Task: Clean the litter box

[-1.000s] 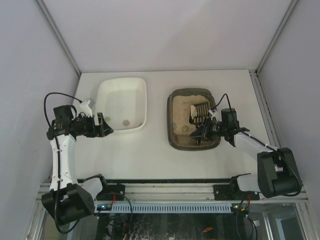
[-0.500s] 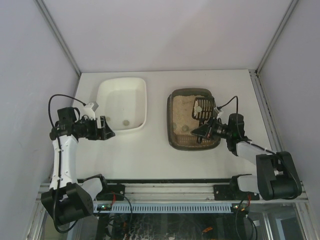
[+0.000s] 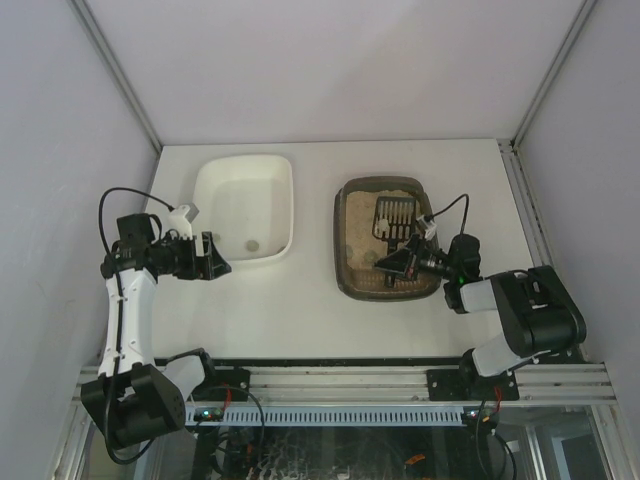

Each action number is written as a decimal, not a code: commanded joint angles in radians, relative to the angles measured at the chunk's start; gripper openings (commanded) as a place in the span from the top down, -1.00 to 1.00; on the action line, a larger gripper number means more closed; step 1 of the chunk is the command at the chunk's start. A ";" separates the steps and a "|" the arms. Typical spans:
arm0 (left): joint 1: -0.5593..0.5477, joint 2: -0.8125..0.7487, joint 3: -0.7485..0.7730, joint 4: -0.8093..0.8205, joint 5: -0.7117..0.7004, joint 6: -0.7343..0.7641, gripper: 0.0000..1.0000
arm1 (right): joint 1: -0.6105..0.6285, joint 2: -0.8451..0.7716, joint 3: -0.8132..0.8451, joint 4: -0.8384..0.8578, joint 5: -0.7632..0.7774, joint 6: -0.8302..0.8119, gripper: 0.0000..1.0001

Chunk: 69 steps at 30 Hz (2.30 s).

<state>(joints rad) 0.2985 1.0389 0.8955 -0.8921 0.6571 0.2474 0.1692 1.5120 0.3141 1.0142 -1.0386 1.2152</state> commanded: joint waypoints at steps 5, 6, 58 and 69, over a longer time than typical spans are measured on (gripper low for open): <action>-0.005 -0.020 -0.022 0.035 -0.001 0.013 -0.69 | 0.024 0.046 0.048 0.111 -0.006 0.018 1.00; -0.005 -0.022 -0.022 0.035 0.003 0.014 -0.70 | -0.008 0.054 0.043 0.151 -0.007 0.044 1.00; -0.024 -0.014 -0.027 0.089 -0.006 -0.035 -0.74 | -0.038 0.232 0.117 0.396 -0.021 0.413 1.00; -0.031 -0.026 -0.025 0.080 -0.005 -0.026 -0.73 | 0.013 -0.027 0.206 -0.085 -0.044 0.076 1.00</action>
<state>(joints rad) 0.2729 1.0370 0.8688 -0.8139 0.6319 0.2028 0.1432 1.6226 0.4416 1.1904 -1.0966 1.5211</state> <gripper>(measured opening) 0.867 0.147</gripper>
